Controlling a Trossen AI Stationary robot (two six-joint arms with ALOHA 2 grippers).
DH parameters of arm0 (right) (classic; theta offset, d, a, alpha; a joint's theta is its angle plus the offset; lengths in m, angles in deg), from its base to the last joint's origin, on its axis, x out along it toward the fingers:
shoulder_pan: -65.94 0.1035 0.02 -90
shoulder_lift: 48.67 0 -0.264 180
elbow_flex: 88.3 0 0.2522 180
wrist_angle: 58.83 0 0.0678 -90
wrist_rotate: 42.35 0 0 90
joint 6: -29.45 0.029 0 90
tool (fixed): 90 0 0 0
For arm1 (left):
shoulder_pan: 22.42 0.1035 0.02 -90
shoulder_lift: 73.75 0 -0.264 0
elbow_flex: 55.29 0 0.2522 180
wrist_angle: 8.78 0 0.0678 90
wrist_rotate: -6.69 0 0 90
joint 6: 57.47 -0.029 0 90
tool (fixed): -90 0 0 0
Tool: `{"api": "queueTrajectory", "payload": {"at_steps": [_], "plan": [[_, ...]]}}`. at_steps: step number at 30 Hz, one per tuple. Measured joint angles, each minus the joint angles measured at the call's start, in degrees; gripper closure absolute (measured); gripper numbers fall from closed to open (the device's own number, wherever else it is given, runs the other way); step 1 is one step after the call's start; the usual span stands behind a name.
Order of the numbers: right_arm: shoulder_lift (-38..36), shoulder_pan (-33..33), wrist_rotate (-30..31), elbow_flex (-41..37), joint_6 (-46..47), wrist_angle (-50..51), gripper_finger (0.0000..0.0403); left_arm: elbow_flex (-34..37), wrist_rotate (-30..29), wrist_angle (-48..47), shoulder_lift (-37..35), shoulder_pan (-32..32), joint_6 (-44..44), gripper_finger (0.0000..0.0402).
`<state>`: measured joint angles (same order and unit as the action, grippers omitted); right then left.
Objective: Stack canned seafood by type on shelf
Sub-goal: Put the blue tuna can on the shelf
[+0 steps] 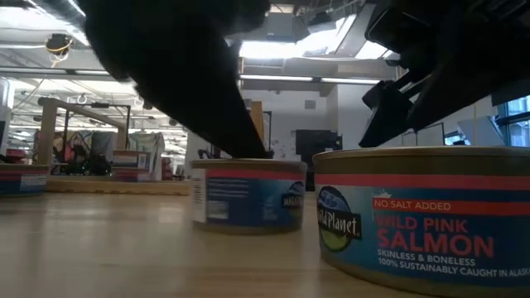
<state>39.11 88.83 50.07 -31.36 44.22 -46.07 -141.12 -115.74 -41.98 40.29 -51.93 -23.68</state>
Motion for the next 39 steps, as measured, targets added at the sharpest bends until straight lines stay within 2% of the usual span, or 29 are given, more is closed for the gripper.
{"api": "queueTrajectory", "payload": {"at_steps": [2,5,8,14,18,30,36,39], "plan": [[0.00,-0.06,0.32,0.00,0.00,0.16,0.0063,0.00,-0.89,-0.37,0.00,1.42,-2.52,0.0158],[0.00,-0.03,4.10,0.00,-0.04,0.00,0.0063,0.00,-1.53,-0.92,0.00,3.89,-3.98,0.0158],[-0.02,-0.03,6.73,0.00,-0.52,-0.80,0.0063,0.00,-0.21,-1.84,-1.32,5.39,-4.15,0.0158],[-0.02,-0.06,7.66,0.00,-7.93,-3.89,0.0063,0.33,1.64,-1.91,-8.87,4.52,-7.92,0.0178],[1.60,-0.06,7.65,0.02,-15.73,-10.07,0.0063,4.58,1.67,-0.81,-9.51,4.23,-8.68,0.0194],[10.28,-0.06,8.87,0.07,-30.77,-23.25,0.0063,18.96,2.96,20.28,-9.73,5.63,-5.27,0.0231],[14.39,-0.06,14.74,1.99,-38.14,-24.00,0.0063,26.87,2.37,31.71,-10.16,6.97,-1.28,0.0254],[15.94,-0.06,18.34,4.22,-43.31,-21.20,0.0063,30.88,2.32,38.07,-10.23,7.55,1.82,0.0268]]}}
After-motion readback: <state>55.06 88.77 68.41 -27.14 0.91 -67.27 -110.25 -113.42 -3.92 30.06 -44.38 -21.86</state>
